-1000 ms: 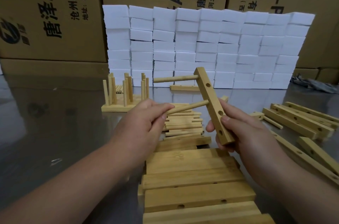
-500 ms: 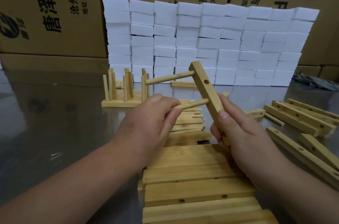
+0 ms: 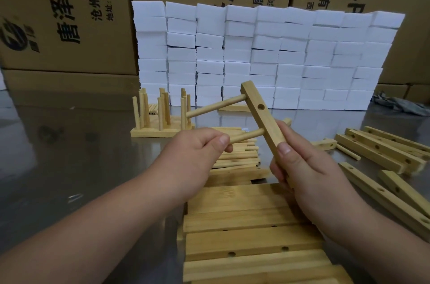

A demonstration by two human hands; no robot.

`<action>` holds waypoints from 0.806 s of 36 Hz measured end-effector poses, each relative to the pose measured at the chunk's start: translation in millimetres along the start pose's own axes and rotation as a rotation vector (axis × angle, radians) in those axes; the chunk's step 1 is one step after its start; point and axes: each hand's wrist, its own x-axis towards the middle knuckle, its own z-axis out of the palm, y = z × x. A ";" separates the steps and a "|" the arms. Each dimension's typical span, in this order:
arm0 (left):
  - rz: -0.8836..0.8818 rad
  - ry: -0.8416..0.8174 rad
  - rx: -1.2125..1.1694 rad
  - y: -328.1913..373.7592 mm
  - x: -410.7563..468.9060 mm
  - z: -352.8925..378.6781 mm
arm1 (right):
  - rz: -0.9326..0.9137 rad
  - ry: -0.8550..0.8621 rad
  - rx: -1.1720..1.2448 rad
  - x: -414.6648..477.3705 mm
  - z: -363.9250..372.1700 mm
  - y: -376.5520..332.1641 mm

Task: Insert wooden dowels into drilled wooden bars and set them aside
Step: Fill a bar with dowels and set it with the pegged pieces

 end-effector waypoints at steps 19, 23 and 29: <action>-0.281 -0.322 0.234 -50.3 17.6 -11.3 | 0.275 0.492 0.062 17.7 -10.5 24.6; -0.271 -0.417 0.335 -47.3 18.4 -7.3 | 0.278 0.465 0.090 18.2 -8.2 27.0; -0.232 -0.398 0.340 -47.8 20.4 -6.5 | 0.259 0.410 0.080 16.7 -5.4 26.5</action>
